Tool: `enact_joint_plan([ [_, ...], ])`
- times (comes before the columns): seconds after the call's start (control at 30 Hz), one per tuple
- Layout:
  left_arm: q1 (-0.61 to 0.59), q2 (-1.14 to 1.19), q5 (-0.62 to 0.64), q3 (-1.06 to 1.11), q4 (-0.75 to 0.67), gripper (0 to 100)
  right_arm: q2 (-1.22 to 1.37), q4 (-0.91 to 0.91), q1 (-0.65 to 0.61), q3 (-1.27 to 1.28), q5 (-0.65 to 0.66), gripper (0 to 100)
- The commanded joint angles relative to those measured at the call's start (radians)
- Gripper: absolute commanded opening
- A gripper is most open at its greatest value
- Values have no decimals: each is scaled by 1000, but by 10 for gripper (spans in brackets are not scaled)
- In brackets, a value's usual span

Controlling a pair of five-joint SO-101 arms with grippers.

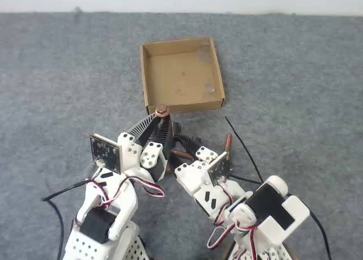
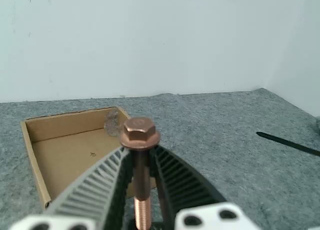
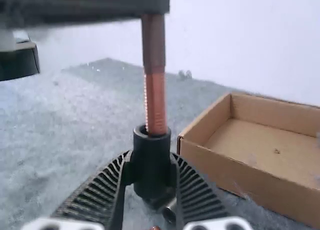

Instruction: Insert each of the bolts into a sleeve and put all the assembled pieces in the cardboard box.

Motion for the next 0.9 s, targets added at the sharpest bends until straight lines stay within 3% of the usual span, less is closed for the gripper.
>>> enact_joint_plan([
  [0.0,6,-8,0,7,5,13,-7,-51,16,-3,14,6],
  [0.87,15,-9,0,25,49,13,-5,-48,18,-6,14,6],
])
